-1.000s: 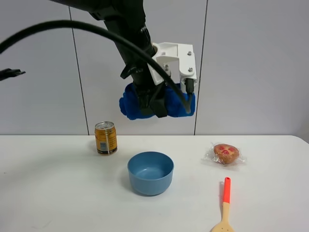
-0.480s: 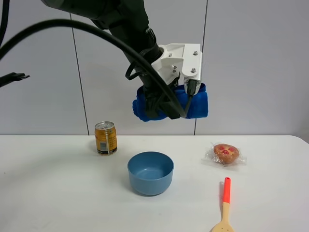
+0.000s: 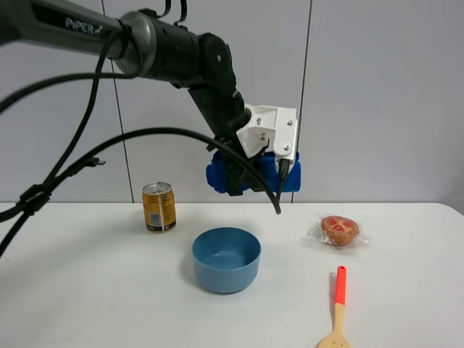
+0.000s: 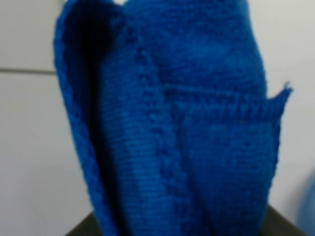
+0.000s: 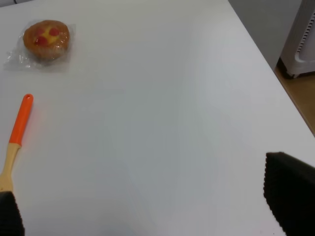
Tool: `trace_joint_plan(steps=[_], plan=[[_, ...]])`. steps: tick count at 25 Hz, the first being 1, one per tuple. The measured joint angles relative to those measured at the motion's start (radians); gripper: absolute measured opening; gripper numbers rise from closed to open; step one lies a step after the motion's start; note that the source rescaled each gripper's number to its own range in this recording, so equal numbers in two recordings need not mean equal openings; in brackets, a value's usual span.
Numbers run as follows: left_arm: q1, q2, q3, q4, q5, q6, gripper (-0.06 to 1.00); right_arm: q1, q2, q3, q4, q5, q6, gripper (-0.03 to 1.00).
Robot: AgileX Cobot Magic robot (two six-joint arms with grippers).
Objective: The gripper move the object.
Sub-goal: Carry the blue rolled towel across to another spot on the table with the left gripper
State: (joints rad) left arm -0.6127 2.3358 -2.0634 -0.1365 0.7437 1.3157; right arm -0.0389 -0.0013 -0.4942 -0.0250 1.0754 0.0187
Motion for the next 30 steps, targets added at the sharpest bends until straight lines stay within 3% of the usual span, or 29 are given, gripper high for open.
trace_joint_plan(steps=[8, 17, 23, 30], plan=[[0.036, 0.12, -0.123, 0.032, -0.015, 0.007, 0.01, 0.0, 0.0, 0.0, 0.0, 0.0, 0.0, 1.0], [0.064, 0.187, -0.131, 0.029, -0.054, 0.027, 0.01, 0.0, 0.0, 0.0, 0.0, 0.0, 0.001, 1.0], [0.085, 0.193, -0.133, -0.017, -0.094, 0.034, 0.01, 0.0, 0.0, 0.0, 0.0, 0.0, 0.001, 1.0], [0.092, 0.235, -0.134, 0.017, -0.101, 0.034, 0.01, 0.0, 0.0, 0.0, 0.0, 0.0, 0.001, 1.0]])
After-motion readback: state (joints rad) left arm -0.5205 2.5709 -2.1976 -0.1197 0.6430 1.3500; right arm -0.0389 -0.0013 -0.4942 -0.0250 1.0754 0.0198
